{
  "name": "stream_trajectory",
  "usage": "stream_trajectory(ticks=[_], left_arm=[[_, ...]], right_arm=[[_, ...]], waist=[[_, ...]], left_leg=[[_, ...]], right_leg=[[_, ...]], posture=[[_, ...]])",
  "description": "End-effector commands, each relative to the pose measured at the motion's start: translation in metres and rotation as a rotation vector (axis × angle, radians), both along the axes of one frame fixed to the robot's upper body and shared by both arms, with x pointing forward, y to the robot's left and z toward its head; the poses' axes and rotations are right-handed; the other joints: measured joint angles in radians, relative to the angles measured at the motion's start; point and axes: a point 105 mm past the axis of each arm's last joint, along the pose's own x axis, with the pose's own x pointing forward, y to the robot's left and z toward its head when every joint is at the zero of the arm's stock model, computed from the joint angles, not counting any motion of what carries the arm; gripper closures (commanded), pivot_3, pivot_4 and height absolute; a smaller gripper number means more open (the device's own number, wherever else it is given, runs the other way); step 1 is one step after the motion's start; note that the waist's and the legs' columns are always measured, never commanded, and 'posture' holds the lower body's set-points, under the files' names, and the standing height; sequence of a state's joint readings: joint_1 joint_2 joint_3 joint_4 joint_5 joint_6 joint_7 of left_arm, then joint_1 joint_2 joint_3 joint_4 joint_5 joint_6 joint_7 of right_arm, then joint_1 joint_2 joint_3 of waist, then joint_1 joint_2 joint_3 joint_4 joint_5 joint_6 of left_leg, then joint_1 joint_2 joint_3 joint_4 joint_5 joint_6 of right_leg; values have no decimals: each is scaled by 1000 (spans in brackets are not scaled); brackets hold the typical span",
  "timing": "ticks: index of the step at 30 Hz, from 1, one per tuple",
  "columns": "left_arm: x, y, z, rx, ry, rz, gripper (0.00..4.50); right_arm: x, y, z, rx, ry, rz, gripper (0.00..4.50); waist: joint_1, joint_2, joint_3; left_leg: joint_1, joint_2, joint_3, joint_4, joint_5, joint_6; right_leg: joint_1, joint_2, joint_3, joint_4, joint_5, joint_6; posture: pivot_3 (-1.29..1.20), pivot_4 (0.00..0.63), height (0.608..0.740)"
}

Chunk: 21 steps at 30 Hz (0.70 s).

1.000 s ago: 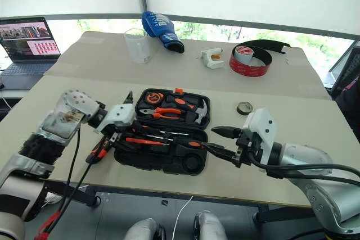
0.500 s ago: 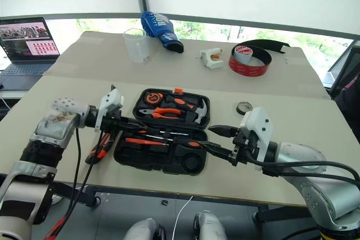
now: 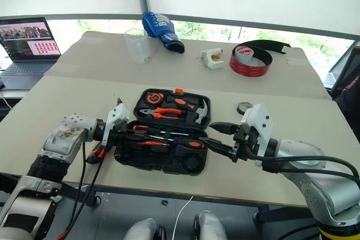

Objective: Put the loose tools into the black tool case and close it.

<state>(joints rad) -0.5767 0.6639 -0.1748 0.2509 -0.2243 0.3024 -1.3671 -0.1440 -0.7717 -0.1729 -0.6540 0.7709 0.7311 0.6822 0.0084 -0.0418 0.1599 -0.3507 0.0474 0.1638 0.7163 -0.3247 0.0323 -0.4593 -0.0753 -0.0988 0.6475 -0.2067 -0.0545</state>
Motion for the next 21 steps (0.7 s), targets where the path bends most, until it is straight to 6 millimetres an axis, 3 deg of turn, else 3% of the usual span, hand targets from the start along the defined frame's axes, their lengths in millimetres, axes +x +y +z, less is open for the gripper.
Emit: stream_trajectory(ticks=[1, 6, 14, 19, 21], left_arm=[[-1, 5, -2, 23, 4, 19, 4430], [2, 8, -8, 27, -1, 49, 4430], [5, -5, 12, -57, -17, 49, 4430], [5, -2, 8, -34, -46, 59, 4430], [6, 2, 17, -62, -64, 92, 4430]], right_arm=[[0, -5, 5, -7, -14, -24, 1204], [-1, -8, 5, -4, -8, -37, 1204], [5, -10, 10, 31, 1, -59, 1204], [6, -8, 9, 30, 1, -59, 1204], [5, -6, 9, 30, -2, -51, 1204]], waist=[[1, 0, 0], [1, 0, 0], [2, 0, 0], [2, 0, 0], [1, 0, 0]], left_leg=[[0, 0, 0, 0, 0, 0], [0, 0, 0, 0, 0, 0], [0, 0, 0, 0, 0, 0], [-1, 0, 0, 0, 0, 0], [-1, 0, 0, 0, 0, 0]], right_leg=[[0, 0, 0, 0, 0, 0], [0, 0, 0, 0, -1, 2], [0, 0, 0, 0, -1, 2], [0, 0, -1, 0, 0, 0], [0, 0, 0, 0, 0, 0]], posture=[[0, 150, 730], [0, 150, 730], [0, 150, 730], [0, 150, 730], [0, 150, 730]])
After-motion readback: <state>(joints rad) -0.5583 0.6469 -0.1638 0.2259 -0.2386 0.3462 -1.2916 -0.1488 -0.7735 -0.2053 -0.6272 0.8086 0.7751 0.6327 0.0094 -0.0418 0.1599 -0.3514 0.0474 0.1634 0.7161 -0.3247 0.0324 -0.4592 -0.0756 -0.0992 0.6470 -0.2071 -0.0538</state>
